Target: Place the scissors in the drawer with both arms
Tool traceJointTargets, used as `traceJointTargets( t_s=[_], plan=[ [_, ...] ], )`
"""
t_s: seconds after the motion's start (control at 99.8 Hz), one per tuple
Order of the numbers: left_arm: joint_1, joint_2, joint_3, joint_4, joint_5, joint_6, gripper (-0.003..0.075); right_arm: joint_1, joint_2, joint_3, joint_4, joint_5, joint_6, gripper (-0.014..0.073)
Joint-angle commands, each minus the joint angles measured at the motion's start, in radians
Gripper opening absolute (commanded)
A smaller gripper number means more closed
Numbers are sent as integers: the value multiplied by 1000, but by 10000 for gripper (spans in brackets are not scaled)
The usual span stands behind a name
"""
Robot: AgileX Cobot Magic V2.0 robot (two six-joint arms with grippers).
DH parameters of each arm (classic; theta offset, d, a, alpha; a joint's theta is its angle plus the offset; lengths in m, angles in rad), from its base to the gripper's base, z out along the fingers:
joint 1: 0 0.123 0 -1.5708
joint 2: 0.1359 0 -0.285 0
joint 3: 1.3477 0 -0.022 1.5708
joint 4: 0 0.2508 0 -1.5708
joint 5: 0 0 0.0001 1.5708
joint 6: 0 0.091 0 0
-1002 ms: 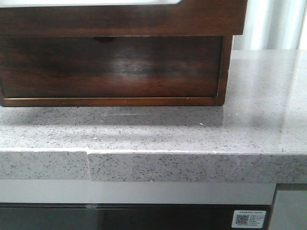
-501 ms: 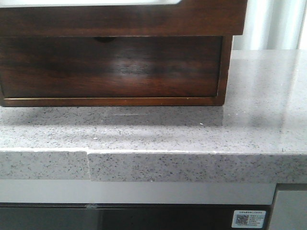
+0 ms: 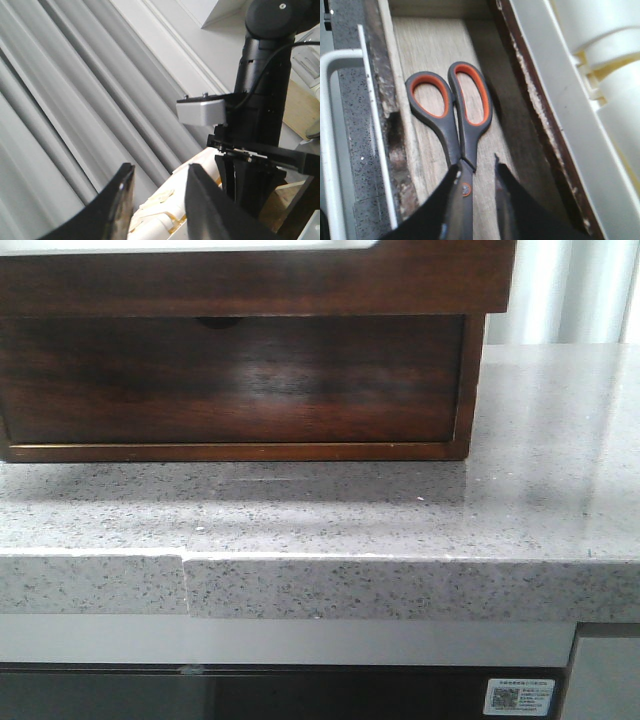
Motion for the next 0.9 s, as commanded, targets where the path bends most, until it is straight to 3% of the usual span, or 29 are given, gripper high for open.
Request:
traceJointTargets(
  t_s=[0.0, 0.09, 0.361, 0.651, 0.771, 0.892],
  plan=[
    [-7, -25, -25, -46, -3, -43, 97, 0, -85, -29, 19, -41, 15, -55],
    [-7, -75, -25, -35, 85, -104, -20, 0, -132, -25, 23, -33, 31, -71],
    [-7, -266, 13, -35, 226, -268, -19, 0, -312, 78, 92, -90, 54, -70],
    [-7, -474, 99, -56, 514, -371, -18, 0, -640, 463, 103, -448, 60, -69],
    [-7, -517, 150, -144, 554, -371, -18, 0, -790, 619, 103, -554, 60, -70],
    [-7, -517, 207, -179, 547, -371, -18, 0, -937, 755, 103, -562, 67, -70]
  ],
)
